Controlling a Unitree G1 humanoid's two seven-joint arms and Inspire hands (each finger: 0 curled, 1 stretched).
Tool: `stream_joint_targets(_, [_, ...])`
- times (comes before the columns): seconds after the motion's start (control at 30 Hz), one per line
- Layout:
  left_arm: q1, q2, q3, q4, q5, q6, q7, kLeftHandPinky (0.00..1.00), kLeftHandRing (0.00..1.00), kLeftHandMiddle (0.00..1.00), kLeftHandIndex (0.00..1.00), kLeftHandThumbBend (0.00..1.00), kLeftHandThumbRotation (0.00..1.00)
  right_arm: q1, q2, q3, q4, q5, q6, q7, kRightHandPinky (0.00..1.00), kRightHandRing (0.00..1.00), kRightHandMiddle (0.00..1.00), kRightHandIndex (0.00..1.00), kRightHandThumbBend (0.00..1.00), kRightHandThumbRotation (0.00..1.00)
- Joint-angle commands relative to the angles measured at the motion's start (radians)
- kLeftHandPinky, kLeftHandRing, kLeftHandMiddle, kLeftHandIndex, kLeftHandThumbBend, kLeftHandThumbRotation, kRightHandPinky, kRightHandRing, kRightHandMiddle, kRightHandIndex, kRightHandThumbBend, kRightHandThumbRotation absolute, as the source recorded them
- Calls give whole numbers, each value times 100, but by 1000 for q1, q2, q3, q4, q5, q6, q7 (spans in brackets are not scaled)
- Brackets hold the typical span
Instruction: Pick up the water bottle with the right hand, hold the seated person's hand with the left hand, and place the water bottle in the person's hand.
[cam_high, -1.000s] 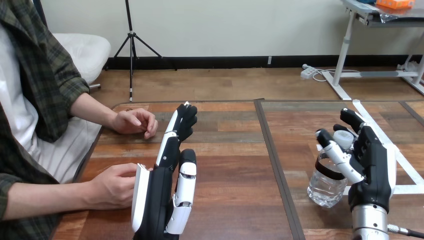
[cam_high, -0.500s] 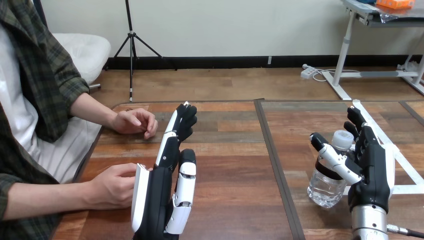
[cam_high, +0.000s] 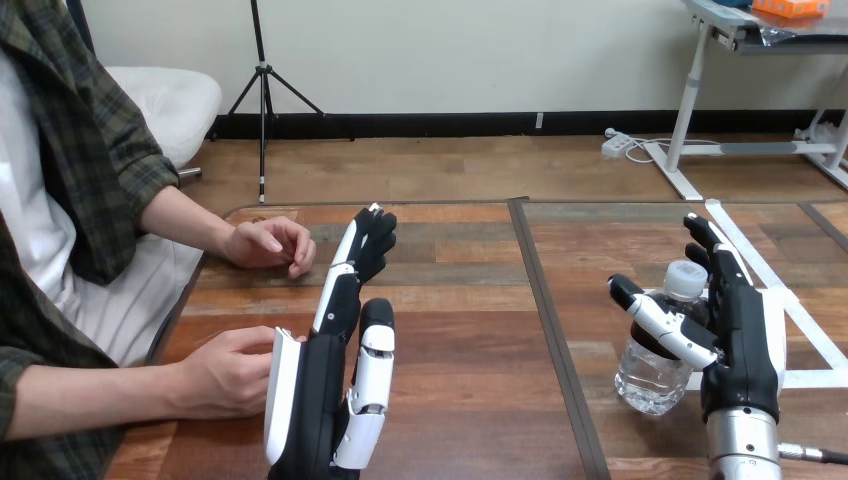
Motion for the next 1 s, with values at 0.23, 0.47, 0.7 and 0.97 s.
stream_joint_targets(0.23, [-33, -8, 2, -14, -2, -4, 4, 86, 89, 91, 93, 6, 100, -25, -42, 36, -31, -45, 31, -16, 12, 97, 97, 91, 98, 34])
stream_joint_targets(0.47, [-32, -10, 1, -15, 1, -2, 7, 86, 89, 91, 93, 6, 100, -25, -44, 42, -32, -47, 47, -13, 2, 96, 97, 92, 99, 33])
stream_joint_targets(0.7, [-32, -10, 3, -10, 6, -9, 13, 86, 89, 91, 93, 6, 100, -32, -37, 41, -17, -18, 53, 9, 0, 96, 97, 92, 98, 29])
stream_joint_targets(0.97, [-27, -11, 0, -18, 1, 0, 8, 86, 89, 90, 93, 6, 100, -40, -42, 55, 7, -34, 58, -8, 0, 96, 97, 92, 96, 27])
